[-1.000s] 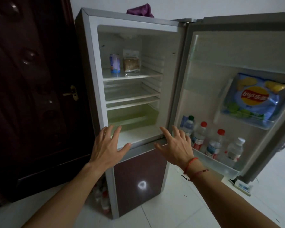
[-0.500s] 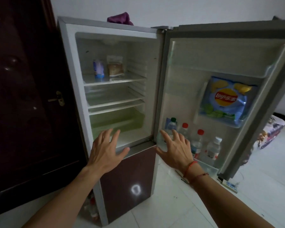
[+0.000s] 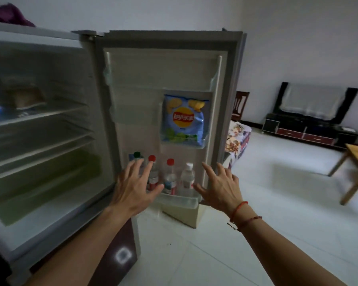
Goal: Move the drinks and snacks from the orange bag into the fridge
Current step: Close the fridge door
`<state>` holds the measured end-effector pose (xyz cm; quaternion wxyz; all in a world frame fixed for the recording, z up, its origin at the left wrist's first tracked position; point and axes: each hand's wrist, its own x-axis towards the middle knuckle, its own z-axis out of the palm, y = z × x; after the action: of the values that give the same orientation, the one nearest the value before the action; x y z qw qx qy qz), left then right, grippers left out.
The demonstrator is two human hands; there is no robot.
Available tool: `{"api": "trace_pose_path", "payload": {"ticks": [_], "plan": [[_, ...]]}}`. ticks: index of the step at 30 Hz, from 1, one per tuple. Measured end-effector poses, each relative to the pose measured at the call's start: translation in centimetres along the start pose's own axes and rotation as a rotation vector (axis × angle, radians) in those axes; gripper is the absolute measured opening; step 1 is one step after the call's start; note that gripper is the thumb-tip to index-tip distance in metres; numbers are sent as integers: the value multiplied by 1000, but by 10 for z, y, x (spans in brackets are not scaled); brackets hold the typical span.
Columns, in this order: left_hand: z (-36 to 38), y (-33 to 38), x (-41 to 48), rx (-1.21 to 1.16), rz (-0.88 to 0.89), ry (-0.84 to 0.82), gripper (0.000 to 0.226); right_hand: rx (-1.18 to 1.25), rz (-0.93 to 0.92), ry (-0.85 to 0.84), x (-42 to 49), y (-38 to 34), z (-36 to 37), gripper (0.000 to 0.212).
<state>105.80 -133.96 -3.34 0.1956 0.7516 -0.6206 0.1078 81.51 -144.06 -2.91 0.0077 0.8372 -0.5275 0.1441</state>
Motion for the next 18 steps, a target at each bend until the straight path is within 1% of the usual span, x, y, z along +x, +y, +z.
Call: {"api": "trace_pose_path", "payload": {"ticks": [4,10,14,18], "plan": [[10,40,22,-10,99,-17,90,-10,87,8,-4,37,-4,82],[15,84,55,41,248,-30,86,16,146,27,4,65,-3,80],[16,104,86,137,389,39,80,94,181,7,23,76,3,81],[17,133,124,242,530,112,72,202,219,23,55,92,11,88]]}}
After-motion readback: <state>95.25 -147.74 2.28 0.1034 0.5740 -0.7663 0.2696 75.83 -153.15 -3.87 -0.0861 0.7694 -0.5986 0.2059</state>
